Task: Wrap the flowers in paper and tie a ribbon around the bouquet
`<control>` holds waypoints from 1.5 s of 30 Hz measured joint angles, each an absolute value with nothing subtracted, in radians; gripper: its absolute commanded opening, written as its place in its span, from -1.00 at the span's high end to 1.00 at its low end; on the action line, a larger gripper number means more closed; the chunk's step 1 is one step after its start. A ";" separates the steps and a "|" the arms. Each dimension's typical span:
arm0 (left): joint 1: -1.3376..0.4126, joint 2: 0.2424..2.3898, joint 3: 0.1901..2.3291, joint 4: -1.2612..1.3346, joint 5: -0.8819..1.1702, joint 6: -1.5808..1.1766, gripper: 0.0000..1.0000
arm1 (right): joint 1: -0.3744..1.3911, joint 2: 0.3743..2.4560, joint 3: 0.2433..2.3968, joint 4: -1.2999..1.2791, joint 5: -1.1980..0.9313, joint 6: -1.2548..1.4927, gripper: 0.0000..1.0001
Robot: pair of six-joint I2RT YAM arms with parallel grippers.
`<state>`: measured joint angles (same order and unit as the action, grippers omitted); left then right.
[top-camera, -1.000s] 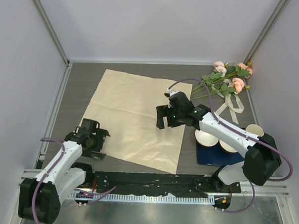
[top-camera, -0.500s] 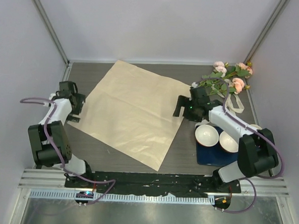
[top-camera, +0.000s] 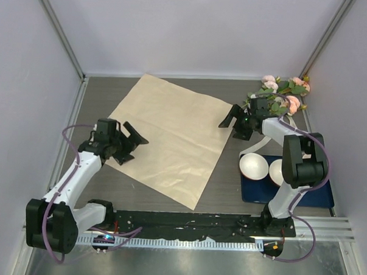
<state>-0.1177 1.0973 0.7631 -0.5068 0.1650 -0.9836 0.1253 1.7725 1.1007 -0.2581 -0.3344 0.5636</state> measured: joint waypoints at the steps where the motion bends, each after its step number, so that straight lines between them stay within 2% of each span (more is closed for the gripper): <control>1: -0.134 1.088 0.729 -0.507 0.198 -0.987 -0.99 | 0.126 1.773 1.093 -0.240 -0.348 0.568 -0.86; 8: -0.159 1.033 0.602 -0.507 0.327 -1.023 -0.99 | 0.143 1.767 0.986 -0.136 -0.400 0.591 -0.59; 11: -0.159 1.011 0.582 -0.514 0.329 -1.044 -0.99 | 0.167 1.764 0.948 -0.067 -0.411 0.603 -0.07; 12: -0.159 0.998 0.572 -0.519 0.325 -1.056 -0.99 | 0.177 1.764 0.932 -0.049 -0.417 0.610 0.21; 15: -0.159 0.959 0.541 -0.553 0.304 -1.105 -0.99 | 0.215 1.758 0.884 -0.022 -0.423 0.638 0.66; 17: -0.159 0.953 0.534 -0.599 0.282 -1.132 -0.99 | 0.245 1.740 0.845 -0.019 -0.419 0.662 0.84; 18: -0.159 0.953 0.534 -0.626 0.267 -1.146 -0.99 | 0.257 1.728 0.828 -0.020 -0.417 0.675 1.00; 24: -0.160 0.954 0.554 -0.762 0.174 -1.173 -0.99 | 0.337 1.578 0.712 0.053 -0.400 0.844 1.00; 30: -0.160 0.973 0.538 -0.762 0.147 -1.199 -0.99 | 0.471 1.361 0.515 0.220 -0.187 1.072 1.00; 35: -0.160 1.007 0.544 -0.754 0.124 -1.170 -0.99 | 0.533 1.415 0.465 0.309 -0.094 1.153 1.00; 41: -0.160 0.986 0.644 -0.767 0.079 -1.127 -0.99 | 0.536 1.555 0.543 0.349 -0.093 1.134 1.00; 45: -0.160 0.986 0.694 -0.762 0.076 -1.095 -0.99 | 0.547 1.570 0.569 0.384 -0.104 1.129 1.00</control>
<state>-0.1600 0.9863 0.6945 -0.7620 0.0761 -1.0950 0.5472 1.5700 0.5694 0.3840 -0.1043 1.1294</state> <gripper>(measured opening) 0.996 0.026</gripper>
